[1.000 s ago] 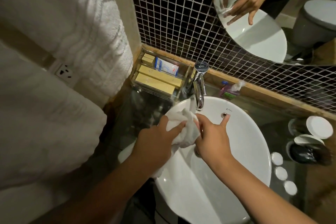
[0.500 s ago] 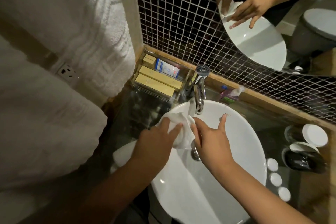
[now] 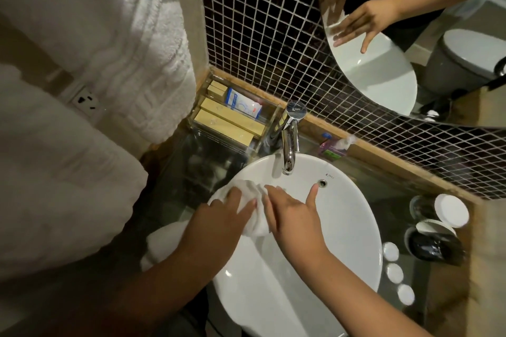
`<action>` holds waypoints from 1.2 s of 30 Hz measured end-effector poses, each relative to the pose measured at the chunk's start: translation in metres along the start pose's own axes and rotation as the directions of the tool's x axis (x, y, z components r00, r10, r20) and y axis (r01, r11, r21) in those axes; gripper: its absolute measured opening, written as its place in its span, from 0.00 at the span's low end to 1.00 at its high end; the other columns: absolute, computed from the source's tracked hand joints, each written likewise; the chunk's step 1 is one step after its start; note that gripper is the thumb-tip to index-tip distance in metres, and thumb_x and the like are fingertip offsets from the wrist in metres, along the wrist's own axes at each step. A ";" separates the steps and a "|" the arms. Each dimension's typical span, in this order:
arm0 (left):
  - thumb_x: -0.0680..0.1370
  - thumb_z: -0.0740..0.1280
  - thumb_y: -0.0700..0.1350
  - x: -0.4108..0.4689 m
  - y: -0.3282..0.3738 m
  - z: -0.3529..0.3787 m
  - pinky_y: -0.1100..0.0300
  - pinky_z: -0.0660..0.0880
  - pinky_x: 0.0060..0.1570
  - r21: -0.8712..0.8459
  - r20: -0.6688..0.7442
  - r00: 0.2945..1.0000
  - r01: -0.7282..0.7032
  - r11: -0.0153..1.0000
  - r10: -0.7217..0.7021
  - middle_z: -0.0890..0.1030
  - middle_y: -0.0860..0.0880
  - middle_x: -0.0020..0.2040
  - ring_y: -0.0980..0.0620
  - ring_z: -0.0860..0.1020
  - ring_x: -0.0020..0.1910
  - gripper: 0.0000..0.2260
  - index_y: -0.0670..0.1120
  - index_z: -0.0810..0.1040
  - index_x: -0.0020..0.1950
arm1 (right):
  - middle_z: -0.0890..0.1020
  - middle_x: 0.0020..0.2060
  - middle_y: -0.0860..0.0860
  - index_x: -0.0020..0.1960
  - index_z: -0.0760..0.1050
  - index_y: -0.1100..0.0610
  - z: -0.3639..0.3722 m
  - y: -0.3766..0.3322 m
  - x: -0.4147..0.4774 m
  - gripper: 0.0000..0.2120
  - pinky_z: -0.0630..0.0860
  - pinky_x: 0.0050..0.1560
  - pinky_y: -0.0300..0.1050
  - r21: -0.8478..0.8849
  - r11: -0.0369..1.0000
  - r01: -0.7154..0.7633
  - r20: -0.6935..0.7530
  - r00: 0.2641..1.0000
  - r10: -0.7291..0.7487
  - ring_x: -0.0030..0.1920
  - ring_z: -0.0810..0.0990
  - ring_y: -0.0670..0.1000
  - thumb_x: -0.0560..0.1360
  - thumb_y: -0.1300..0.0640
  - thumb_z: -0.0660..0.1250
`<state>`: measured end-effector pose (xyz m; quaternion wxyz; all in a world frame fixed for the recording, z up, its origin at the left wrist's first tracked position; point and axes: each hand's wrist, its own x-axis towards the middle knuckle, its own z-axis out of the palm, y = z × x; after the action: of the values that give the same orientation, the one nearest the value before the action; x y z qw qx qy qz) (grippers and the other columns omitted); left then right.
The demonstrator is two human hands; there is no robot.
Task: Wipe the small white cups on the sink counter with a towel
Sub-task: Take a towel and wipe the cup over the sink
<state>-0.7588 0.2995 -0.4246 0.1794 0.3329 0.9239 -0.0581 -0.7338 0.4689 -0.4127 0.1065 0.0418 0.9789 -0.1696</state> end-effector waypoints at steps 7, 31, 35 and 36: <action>0.68 0.79 0.53 -0.014 0.018 0.002 0.50 0.81 0.44 -0.053 -0.046 0.999 0.018 0.998 -0.020 0.70 0.38 0.69 0.42 0.81 0.48 0.41 0.48 0.62 0.75 | 0.75 0.70 0.49 0.74 0.66 0.46 -0.009 -0.003 -0.001 0.20 0.29 0.74 0.63 -0.018 0.996 0.092 0.037 0.995 -0.091 0.74 0.67 0.51 0.83 0.46 0.55; 0.71 0.75 0.52 -0.004 0.030 -0.026 0.54 0.79 0.38 -0.017 -0.139 0.988 0.073 0.997 -0.074 0.70 0.40 0.70 0.46 0.80 0.47 0.38 0.53 0.60 0.76 | 0.85 0.39 0.46 0.66 0.74 0.40 -0.001 0.007 -0.019 0.17 0.83 0.44 0.52 0.483 0.868 -0.115 -0.115 0.974 0.193 0.35 0.83 0.46 0.81 0.41 0.55; 0.68 0.78 0.54 -0.010 0.029 -0.014 0.56 0.79 0.35 0.038 -0.152 0.987 -0.038 0.999 0.044 0.73 0.41 0.69 0.47 0.81 0.43 0.37 0.53 0.66 0.74 | 0.85 0.44 0.37 0.64 0.76 0.38 -0.002 0.017 -0.017 0.14 0.78 0.47 0.37 0.524 0.846 -0.099 -0.131 0.972 0.195 0.43 0.82 0.41 0.81 0.41 0.58; 0.72 0.75 0.55 -0.009 0.019 -0.012 0.54 0.80 0.40 0.009 -0.140 0.989 -0.037 0.999 0.038 0.68 0.41 0.73 0.46 0.80 0.48 0.38 0.55 0.58 0.77 | 0.84 0.41 0.35 0.63 0.76 0.38 -0.002 0.019 -0.017 0.13 0.75 0.43 0.31 0.536 0.840 -0.079 -0.142 0.973 0.182 0.41 0.82 0.40 0.82 0.43 0.59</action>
<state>-0.7439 0.3117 -0.4099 0.1141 0.3538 0.9277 -0.0342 -0.7150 0.4869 -0.4128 0.0096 0.1518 0.8952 -0.4190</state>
